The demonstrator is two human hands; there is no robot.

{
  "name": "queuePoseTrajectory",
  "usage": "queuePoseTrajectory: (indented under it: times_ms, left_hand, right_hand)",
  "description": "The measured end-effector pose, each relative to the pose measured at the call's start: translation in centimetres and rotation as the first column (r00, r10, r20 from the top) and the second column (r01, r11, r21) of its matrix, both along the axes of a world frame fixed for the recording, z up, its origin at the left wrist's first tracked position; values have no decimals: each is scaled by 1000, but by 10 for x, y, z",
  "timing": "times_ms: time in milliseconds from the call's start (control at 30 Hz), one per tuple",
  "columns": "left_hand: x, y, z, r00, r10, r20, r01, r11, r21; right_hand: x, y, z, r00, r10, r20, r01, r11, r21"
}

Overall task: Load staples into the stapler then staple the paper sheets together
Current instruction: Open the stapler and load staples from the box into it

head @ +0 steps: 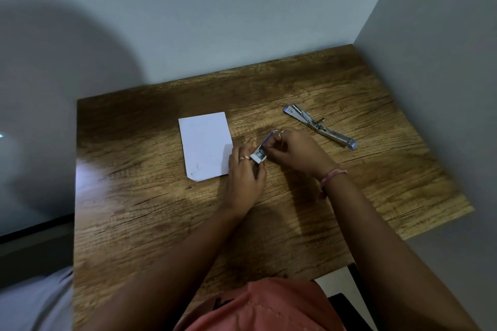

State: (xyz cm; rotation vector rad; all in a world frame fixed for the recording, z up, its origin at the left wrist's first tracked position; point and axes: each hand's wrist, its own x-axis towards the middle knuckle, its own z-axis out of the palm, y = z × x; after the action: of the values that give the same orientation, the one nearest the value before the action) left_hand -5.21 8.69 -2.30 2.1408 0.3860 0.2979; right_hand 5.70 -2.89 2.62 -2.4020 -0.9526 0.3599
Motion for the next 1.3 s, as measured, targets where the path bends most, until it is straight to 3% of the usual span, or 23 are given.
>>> queuePoseTrajectory:
  times_ms: [333,600,933,1133,1300]
  left_hand:
    - [-1,-1,6,1000,5,-9,-4,1000,23]
    - [-1,-2,7,1000,4,4,-4,1000,15]
    - [-1,-1,2,1000,-4,-10,3,1000,-31]
    - [0,-1,3,1000,10,-13,-11,999,-32]
    - [-1,-2,4,1000,18,-3,-18,999,-31]
  right_hand:
    - [0,10,5,998,21,65,-10,985,-171]
    - [-9,28,5,972,-73,223,134,952,-276]
    - [-16,30,1,961,-115,252,179,953,-246]
    - [-13,26,-4,973,-158,171,191,961,-198]
    - [-11,24,-5,967,-247,-62,240,965,-107]
